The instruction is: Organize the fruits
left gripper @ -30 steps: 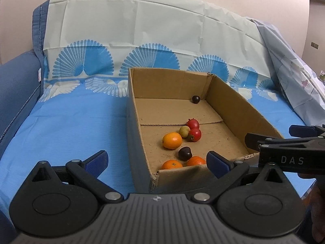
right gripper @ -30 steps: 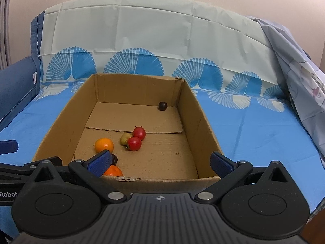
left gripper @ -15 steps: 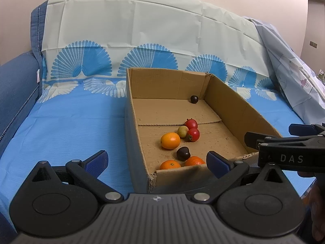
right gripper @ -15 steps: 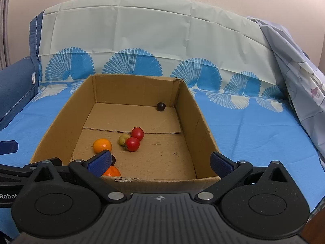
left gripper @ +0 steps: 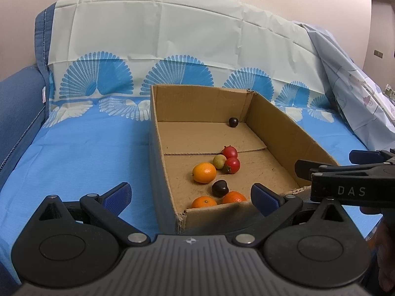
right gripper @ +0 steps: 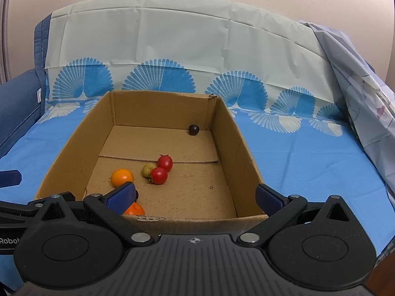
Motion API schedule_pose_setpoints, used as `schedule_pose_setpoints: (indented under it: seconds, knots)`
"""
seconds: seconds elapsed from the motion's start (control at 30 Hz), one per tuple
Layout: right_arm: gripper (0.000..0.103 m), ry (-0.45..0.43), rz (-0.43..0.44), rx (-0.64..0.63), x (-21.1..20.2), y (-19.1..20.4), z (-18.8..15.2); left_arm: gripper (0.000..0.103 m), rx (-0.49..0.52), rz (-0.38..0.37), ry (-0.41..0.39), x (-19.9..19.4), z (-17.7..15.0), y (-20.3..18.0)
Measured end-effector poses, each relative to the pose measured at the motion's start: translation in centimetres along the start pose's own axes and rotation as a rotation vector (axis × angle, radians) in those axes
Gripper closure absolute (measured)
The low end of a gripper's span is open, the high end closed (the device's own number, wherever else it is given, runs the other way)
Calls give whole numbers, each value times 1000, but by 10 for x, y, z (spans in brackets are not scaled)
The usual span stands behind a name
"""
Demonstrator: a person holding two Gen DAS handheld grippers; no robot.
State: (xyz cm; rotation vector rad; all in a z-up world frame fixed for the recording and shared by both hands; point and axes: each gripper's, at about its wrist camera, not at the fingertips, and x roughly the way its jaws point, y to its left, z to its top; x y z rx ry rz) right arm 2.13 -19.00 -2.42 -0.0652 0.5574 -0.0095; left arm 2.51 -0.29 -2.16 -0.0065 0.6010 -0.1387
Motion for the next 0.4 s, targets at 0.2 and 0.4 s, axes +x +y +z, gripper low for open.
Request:
schedule_pose_setpoints:
  seconds: [0.2, 0.4]
  knots:
    - [1, 1, -3, 19, 0, 0, 1, 0, 7, -8, -11, 1, 1, -2]
    - [1, -7, 9, 56, 1, -4, 4, 0, 31, -19, -51, -1, 3, -8]
